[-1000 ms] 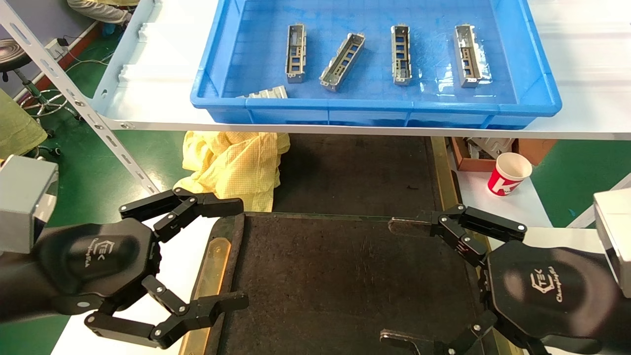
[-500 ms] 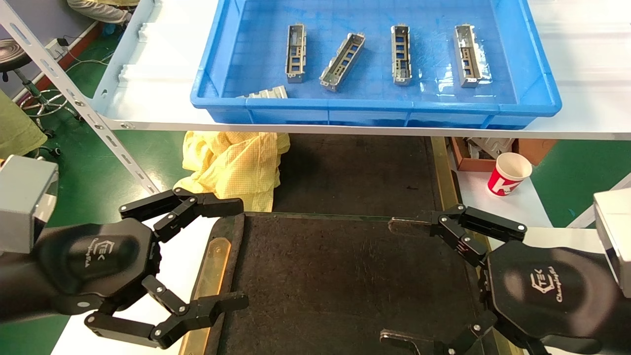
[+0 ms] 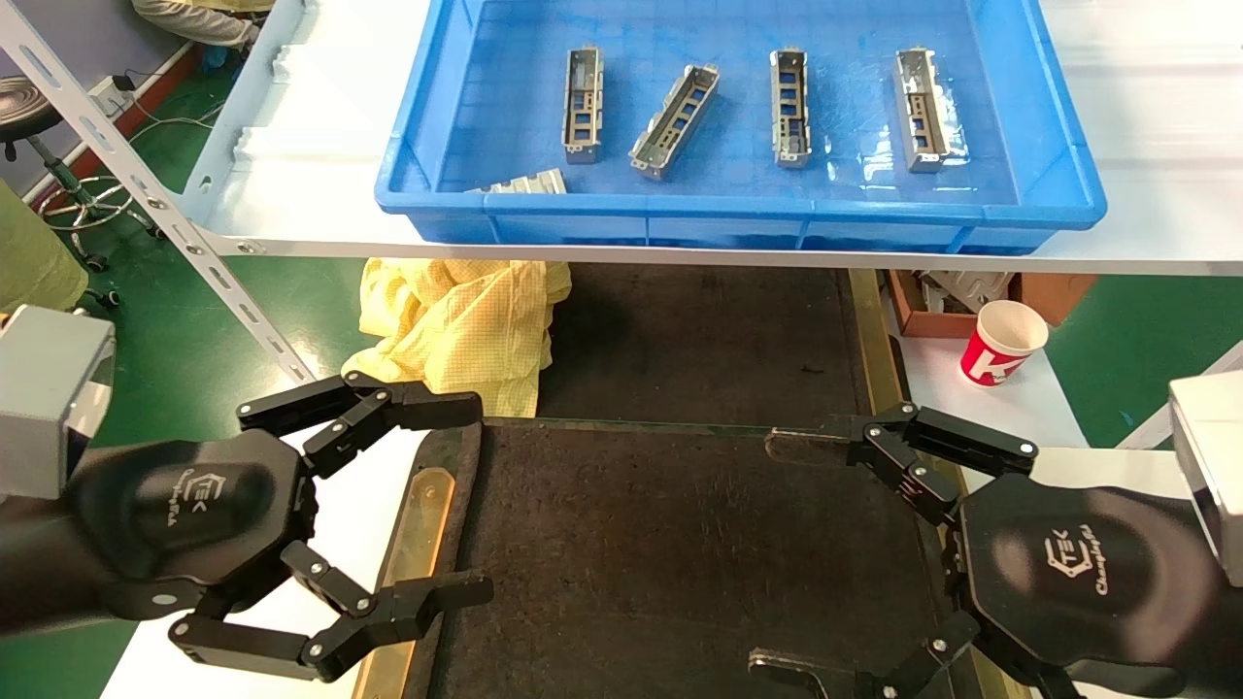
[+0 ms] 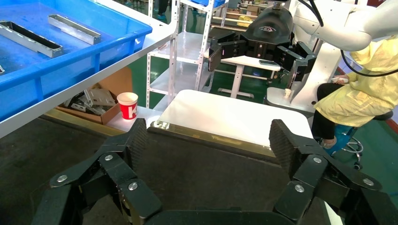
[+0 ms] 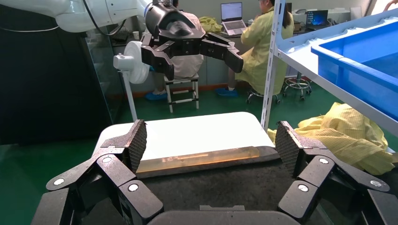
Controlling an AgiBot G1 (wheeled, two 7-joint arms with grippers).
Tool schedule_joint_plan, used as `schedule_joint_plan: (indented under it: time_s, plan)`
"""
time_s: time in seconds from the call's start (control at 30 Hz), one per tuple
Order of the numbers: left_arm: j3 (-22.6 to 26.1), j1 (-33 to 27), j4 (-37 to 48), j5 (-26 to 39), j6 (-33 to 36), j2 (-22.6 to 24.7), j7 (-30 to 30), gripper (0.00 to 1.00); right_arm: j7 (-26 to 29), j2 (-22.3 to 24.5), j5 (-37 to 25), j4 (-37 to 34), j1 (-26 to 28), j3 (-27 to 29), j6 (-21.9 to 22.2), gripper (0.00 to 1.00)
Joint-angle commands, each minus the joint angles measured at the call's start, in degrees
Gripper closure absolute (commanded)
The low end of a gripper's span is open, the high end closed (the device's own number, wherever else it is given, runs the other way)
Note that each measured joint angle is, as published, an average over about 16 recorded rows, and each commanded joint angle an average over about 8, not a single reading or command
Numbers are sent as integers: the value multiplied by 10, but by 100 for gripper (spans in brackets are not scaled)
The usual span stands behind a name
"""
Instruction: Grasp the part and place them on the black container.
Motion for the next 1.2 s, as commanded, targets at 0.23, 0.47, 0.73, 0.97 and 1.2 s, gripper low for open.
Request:
schedule_joint_plan:
  time_s: [0.23,0.47,0.73,0.97,1.2]
  plan:
    - [0,0,0,0,0,0,0,100,0,0,0,0,0,0,0,0]
    - [0,0,0,0,0,0,0,100,0,0,0,0,0,0,0,0]
    - [0,0,0,0,0,0,0,100,0,0,0,0,0,0,0,0]
    - [0,0,0,0,0,0,0,100,0,0,0,0,0,0,0,0]
    - [0,0,0,0,0,0,0,100,0,0,0,0,0,0,0,0]
